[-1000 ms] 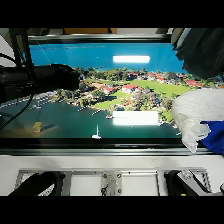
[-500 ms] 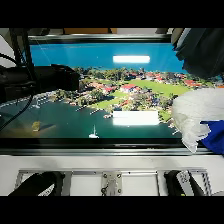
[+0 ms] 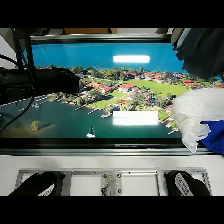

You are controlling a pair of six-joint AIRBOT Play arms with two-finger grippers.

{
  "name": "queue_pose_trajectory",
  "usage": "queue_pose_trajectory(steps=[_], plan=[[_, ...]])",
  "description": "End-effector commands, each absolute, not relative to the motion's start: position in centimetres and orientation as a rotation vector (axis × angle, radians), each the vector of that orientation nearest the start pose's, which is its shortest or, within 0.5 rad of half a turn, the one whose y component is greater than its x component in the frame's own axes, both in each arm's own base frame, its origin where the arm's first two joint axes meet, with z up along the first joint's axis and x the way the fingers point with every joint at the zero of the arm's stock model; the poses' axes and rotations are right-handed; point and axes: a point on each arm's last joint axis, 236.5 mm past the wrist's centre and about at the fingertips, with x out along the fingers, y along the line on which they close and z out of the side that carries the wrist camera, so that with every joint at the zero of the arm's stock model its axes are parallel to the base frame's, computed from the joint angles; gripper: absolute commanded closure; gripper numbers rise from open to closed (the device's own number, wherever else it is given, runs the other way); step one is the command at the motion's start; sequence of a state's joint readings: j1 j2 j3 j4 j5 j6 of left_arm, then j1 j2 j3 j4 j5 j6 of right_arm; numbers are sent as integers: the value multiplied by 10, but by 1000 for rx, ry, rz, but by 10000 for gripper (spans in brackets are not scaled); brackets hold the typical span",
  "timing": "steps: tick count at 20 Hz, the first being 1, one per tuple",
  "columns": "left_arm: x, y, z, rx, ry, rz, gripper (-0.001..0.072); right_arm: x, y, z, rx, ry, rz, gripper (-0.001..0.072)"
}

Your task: Fold the clothes and pants, and hang the long-sleeved shirts on hangers.

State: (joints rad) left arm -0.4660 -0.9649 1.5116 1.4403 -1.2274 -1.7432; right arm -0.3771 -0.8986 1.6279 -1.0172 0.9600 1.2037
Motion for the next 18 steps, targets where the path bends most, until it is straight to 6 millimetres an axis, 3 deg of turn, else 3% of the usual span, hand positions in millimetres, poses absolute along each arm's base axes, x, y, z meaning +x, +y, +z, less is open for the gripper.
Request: queue_pose_trajectory(steps=[1, 4, 6, 8, 11, 12, 14, 18], plan=[[316, -192, 244, -77, 786, -481, 697, 362, 81, 338, -17, 375, 428, 50], [314, -191, 213, -64, 853, -468, 697, 342, 154, 281, -51, 509, 644, 50], [315, -191, 200, -62, 873, -463, 697, 326, 187, 251, -72, 576, 742, 51], [316, -191, 197, -62, 876, -461, 697, 312, 207, 229, -84, 628, 805, 50], [318, -192, 200, -67, 860, -463, 697, 302, 220, 213, -94, 665, 845, 53], [318, -192, 200, -67, 860, -463, 697, 301, 221, 212, -95, 668, 848, 164], [318, -192, 200, -66, 861, -463, 696, 301, 220, 212, -92, 668, 847, 702], [318, -192, 199, -66, 862, -462, 697, 301, 220, 212, -94, 667, 847, 696]])
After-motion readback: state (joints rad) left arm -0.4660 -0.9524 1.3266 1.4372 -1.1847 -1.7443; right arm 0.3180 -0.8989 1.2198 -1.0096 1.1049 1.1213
